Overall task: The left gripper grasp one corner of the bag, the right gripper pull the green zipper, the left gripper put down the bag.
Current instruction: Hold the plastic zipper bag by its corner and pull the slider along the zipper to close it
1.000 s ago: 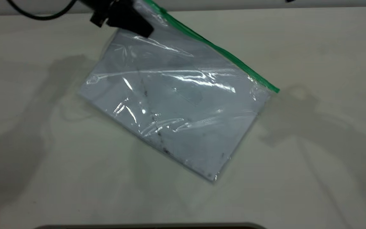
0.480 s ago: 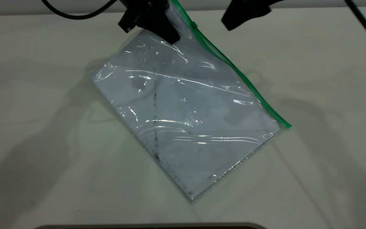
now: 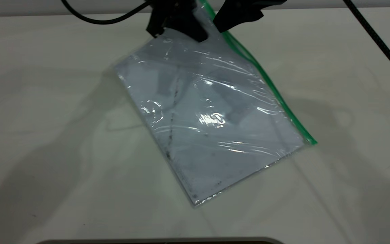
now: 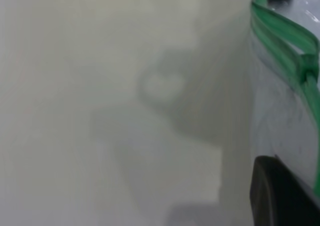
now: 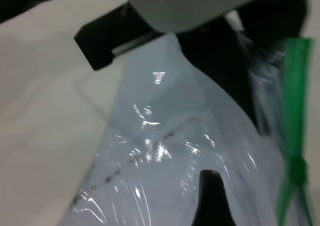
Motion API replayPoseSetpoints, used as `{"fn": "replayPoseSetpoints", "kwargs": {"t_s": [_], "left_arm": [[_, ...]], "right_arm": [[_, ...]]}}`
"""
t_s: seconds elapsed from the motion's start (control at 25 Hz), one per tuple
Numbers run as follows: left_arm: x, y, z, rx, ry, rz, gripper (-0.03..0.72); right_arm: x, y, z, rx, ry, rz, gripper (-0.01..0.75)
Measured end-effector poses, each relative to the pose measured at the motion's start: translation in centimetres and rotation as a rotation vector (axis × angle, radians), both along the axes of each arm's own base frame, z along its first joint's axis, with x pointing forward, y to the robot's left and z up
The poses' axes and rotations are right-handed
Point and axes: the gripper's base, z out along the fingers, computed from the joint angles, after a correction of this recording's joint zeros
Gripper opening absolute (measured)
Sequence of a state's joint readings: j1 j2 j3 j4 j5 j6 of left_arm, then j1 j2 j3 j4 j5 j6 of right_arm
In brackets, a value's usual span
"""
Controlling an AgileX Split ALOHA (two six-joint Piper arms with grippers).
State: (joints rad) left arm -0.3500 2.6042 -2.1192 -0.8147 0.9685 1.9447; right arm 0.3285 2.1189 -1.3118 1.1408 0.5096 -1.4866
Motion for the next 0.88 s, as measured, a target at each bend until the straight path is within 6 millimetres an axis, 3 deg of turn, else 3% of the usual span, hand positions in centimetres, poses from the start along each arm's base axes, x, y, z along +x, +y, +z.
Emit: {"fn": "replayPoseSetpoints", "kwargs": {"t_s": [0.4, 0.88], "left_arm": [[-0.5, -1.3, 0.2, -0.031, -0.023, -0.038, 0.053], [-0.5, -1.6, 0.4, -0.076, -0.012, -0.022, 0.053]], "right_arm": [[0.2, -0.1, -0.5, -0.009, -0.009, -0.017, 0.538], [0.5, -0.2, -0.5, -0.016, -0.023, -0.041, 0.168]]}}
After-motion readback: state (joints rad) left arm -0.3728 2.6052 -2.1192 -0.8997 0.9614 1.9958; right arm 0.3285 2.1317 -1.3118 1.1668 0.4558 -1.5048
